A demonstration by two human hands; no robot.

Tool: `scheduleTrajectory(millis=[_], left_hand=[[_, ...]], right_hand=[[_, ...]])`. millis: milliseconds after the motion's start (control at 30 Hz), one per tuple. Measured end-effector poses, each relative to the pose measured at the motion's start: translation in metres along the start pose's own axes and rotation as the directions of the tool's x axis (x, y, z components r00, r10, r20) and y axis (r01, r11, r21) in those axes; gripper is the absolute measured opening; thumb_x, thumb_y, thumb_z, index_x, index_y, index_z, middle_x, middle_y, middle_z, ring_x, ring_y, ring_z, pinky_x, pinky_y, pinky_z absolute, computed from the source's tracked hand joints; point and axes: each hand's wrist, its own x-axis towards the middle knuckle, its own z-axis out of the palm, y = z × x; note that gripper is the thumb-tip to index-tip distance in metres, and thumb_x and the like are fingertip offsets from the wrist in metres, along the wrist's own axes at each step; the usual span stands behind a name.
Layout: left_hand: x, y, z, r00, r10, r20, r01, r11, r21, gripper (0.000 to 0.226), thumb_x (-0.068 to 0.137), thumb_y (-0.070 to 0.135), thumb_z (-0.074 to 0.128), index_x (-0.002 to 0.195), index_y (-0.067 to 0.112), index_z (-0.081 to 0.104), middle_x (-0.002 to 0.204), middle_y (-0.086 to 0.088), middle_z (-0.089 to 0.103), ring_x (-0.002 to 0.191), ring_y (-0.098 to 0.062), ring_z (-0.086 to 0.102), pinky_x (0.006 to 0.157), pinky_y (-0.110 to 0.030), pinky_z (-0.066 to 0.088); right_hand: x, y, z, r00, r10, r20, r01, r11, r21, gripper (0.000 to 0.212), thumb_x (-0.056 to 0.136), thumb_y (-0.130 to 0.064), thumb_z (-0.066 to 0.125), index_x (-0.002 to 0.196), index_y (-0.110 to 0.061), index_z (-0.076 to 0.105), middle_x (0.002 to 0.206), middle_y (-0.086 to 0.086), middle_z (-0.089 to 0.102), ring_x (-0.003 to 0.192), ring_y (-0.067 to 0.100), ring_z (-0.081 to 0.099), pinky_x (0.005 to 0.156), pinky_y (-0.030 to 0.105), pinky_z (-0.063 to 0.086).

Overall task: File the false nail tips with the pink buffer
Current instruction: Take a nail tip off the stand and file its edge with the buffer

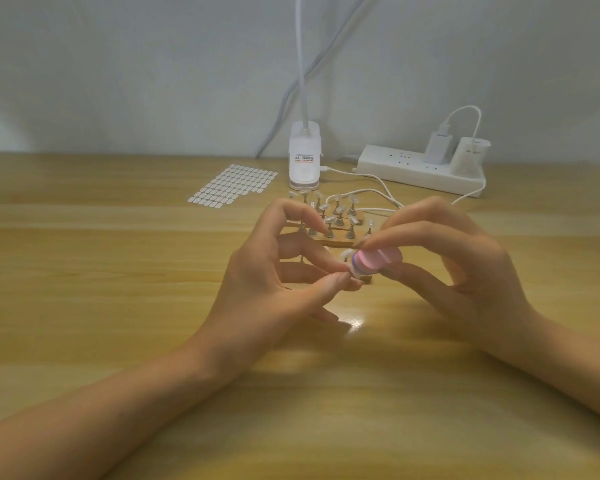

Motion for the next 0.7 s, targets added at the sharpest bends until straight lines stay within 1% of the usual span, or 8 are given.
scheduleTrajectory(millis=[167,333,467,533,633,667,700], left_hand=[[0.001,-0.001,-0.001,1.000,0.021,-0.020,-0.020,0.999,0.025,0.041,0.081,0.005,0.077,0.104,0.026,0.050,0.083,-0.004,0.075,0.084,-0.023,0.077,0.049,-0.029,0.056],[0.000,-0.001,-0.001,1.000,0.007,-0.001,-0.007,1.000,0.011,0.043,0.080,0.003,0.076,0.106,0.025,0.050,0.085,-0.007,0.074,0.084,-0.025,0.077,0.048,-0.029,0.054],[0.000,-0.001,-0.001,1.000,0.007,-0.016,-0.007,1.000,0.027,0.042,0.078,0.003,0.077,0.104,0.026,0.052,0.077,-0.003,0.072,0.081,-0.024,0.077,0.046,-0.025,0.052],[0.000,0.000,-0.001,0.999,0.019,-0.028,-0.017,0.998,0.067,0.041,0.077,0.007,0.079,0.101,0.026,0.052,0.073,0.002,0.071,0.080,-0.021,0.077,0.046,-0.025,0.051],[0.000,0.001,-0.001,0.998,0.046,-0.036,-0.040,0.989,0.144,0.039,0.074,0.025,0.082,0.098,0.028,0.051,0.070,0.007,0.068,0.073,-0.014,0.073,0.050,-0.032,0.052],[0.000,0.001,-0.001,0.998,0.048,-0.041,-0.041,0.988,0.151,0.040,0.074,0.026,0.083,0.097,0.027,0.051,0.070,0.008,0.068,0.073,-0.014,0.073,0.053,-0.032,0.053],[0.001,0.001,-0.001,0.998,0.047,-0.048,-0.039,0.987,0.154,0.040,0.074,0.022,0.084,0.096,0.027,0.051,0.070,0.008,0.069,0.075,-0.014,0.074,0.055,-0.031,0.055]], right_hand=[[0.000,-0.001,0.000,1.000,0.010,0.003,-0.010,1.000,-0.001,0.020,0.094,-0.015,0.069,0.113,-0.020,0.068,0.101,0.005,0.062,0.097,0.019,0.064,0.087,0.033,0.051],[0.000,-0.005,0.001,1.000,-0.020,0.002,0.020,0.999,-0.029,0.024,0.091,-0.010,0.070,0.112,-0.019,0.069,0.099,0.006,0.062,0.095,0.017,0.064,0.087,0.028,0.050],[0.002,-0.007,0.001,1.000,-0.020,-0.012,0.019,0.998,-0.064,0.024,0.089,-0.009,0.072,0.112,-0.017,0.069,0.097,0.008,0.063,0.094,0.018,0.064,0.088,0.028,0.050],[0.001,-0.013,0.003,0.999,-0.030,-0.011,0.030,0.998,-0.064,0.022,0.089,-0.009,0.072,0.111,-0.015,0.070,0.096,0.008,0.063,0.093,0.017,0.064,0.086,0.028,0.051],[0.000,-0.019,0.007,0.997,-0.076,0.015,0.077,0.996,-0.052,0.020,0.091,-0.009,0.073,0.111,-0.013,0.073,0.097,0.007,0.062,0.090,0.018,0.064,0.083,0.029,0.052],[0.001,-0.019,0.006,0.997,-0.073,0.013,0.074,0.996,-0.056,0.020,0.090,-0.009,0.073,0.111,-0.012,0.073,0.097,0.007,0.063,0.090,0.017,0.064,0.083,0.029,0.052],[0.002,-0.018,0.005,0.998,-0.060,0.001,0.060,0.996,-0.065,0.022,0.089,-0.009,0.073,0.111,-0.012,0.072,0.097,0.007,0.063,0.090,0.017,0.064,0.084,0.029,0.052]])
